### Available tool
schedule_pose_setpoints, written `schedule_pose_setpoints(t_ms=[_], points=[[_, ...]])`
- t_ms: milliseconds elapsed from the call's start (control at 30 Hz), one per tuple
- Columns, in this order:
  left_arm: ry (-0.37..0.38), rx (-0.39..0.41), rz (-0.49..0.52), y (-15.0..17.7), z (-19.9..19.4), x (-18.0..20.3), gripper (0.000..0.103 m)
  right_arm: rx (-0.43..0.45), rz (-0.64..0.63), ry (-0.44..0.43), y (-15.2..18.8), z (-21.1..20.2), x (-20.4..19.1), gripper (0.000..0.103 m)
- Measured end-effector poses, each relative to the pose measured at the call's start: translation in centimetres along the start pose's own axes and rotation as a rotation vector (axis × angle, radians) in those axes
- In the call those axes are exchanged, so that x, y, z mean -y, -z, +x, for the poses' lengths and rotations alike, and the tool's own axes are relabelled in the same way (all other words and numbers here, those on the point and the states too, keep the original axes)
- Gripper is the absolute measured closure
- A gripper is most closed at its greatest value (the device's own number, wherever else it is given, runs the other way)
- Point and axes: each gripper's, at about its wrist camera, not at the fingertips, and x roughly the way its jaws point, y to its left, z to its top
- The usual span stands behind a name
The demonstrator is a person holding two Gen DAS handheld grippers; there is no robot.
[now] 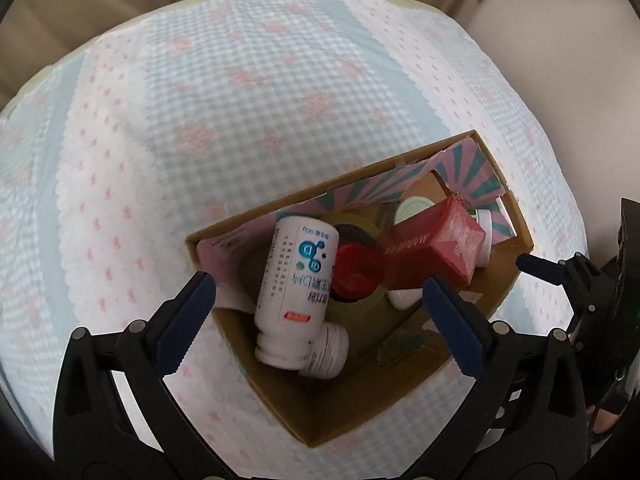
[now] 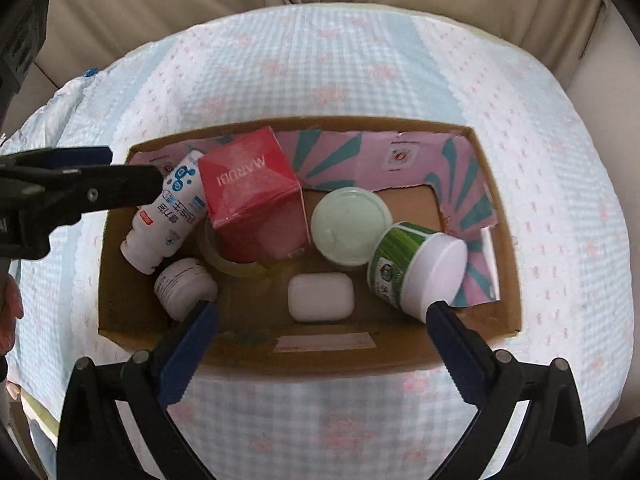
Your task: Organize rigid objects
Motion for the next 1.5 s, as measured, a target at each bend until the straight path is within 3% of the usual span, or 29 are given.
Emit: schedule_pose_setpoints(t_ms=[300, 433, 567, 867, 1100, 1267, 1500], points=[[-0.113, 0.055, -0.118, 2.8, -6.0, 1.6, 0.0, 0.051, -0.075, -0.087, 0.2, -4.0, 1.4, 0.0], [-0.155, 0.104, -0.166, 3.8, -9.4, 4.1, 0.0, 0.054, -0.105, -0.146, 0.5, -6.6, 3.3, 0.0], [-0.207, 0.173, -0.21, 4.5, -13.8, 7.8, 0.0, 0.086, -0.123, -0.135, 0.6, -10.4, 5.4, 0.0], [-0.262, 0.345, -0.29, 5.6, -23.3, 16.8, 0.0, 0.251, -0.118, -0.111, -0.5, -23.7, 11.9, 0.0], [-0.35, 0.589, -0.279, 7.0, -33.2, 25.3, 0.0, 0.457, -0.094, -0.081, 0.8, -35.4, 15.0, 0.0], [-0.419, 0.715, -0.228, 8.7, -36.5, 29.3, 0.0, 0.558, -0.087, -0.045, 2.8, -39.8, 16.0, 0.0], [-0.414, 0.717, -0.225, 9.7, -36.5, 30.9, 0.0, 0.615, -0.053, -0.019, 4.5, -41.0, 18.0, 0.0]])
